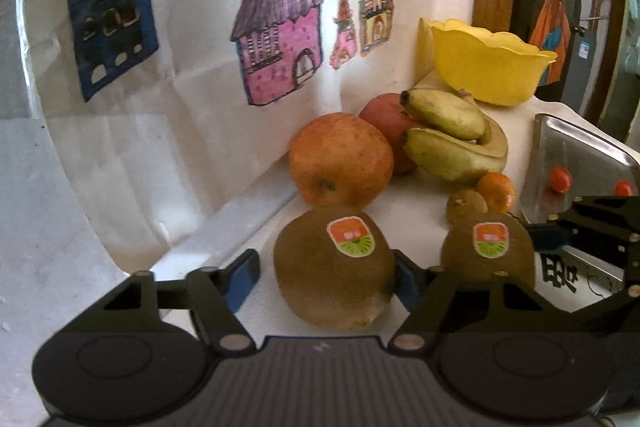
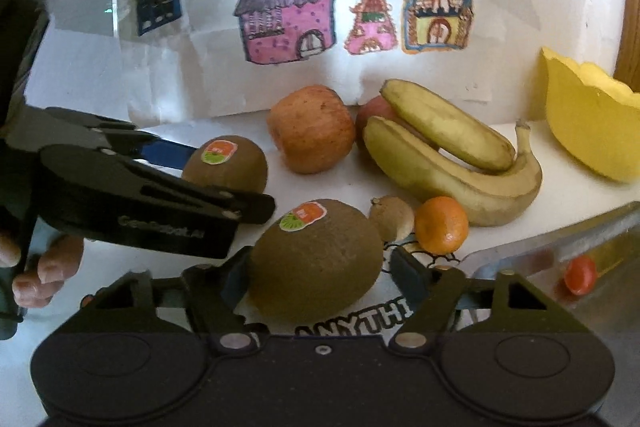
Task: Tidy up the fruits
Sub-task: 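Close the right tool on one brown kiwi while the left tool grasps the other kiwi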
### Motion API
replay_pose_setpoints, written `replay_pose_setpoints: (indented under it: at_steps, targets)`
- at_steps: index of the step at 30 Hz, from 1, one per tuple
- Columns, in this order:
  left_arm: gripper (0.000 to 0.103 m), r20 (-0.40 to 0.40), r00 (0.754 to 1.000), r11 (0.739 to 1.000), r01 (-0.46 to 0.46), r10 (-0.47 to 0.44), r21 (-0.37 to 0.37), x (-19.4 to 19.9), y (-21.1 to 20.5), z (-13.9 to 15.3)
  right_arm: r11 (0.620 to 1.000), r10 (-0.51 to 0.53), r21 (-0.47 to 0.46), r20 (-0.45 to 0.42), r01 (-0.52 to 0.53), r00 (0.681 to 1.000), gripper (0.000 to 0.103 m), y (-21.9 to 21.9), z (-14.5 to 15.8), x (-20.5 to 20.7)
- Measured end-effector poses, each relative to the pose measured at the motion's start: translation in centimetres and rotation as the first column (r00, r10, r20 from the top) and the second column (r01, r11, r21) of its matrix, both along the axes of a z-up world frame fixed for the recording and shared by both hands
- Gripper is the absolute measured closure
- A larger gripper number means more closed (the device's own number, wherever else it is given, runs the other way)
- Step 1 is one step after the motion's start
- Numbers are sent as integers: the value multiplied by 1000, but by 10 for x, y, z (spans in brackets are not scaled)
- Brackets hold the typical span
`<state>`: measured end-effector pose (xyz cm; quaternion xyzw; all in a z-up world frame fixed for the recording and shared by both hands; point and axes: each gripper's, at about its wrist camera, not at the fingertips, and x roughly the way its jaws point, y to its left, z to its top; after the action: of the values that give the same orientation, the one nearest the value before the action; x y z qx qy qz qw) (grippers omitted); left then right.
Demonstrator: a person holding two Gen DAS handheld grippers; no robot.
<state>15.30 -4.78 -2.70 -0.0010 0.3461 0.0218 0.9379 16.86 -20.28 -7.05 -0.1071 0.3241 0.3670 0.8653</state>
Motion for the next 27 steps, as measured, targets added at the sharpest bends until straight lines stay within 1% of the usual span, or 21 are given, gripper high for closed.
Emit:
replay_pose_setpoints:
  at_steps: [1, 10, 15, 27]
  targets:
    - [39, -1, 1000, 1000, 7, -7, 1, 0, -2, 0, 1000, 3, 3, 5, -3, 1000, 35, 0, 0, -1]
    - [40, 2, 1000, 1000, -17, 17, -3, 0, -3, 1, 1000, 1, 18, 13, -1, 1000, 37, 1, -1, -1]
    - [40, 5, 999, 999, -38, 38, -6, -8, -2, 1, 1000, -1, 17, 17, 1, 1000, 37, 0, 0, -2]
    - [40, 4, 999, 999, -49, 49, -9, -17, -3, 2, 999, -2, 36, 29, 1, 1000, 37, -10, 4, -17]
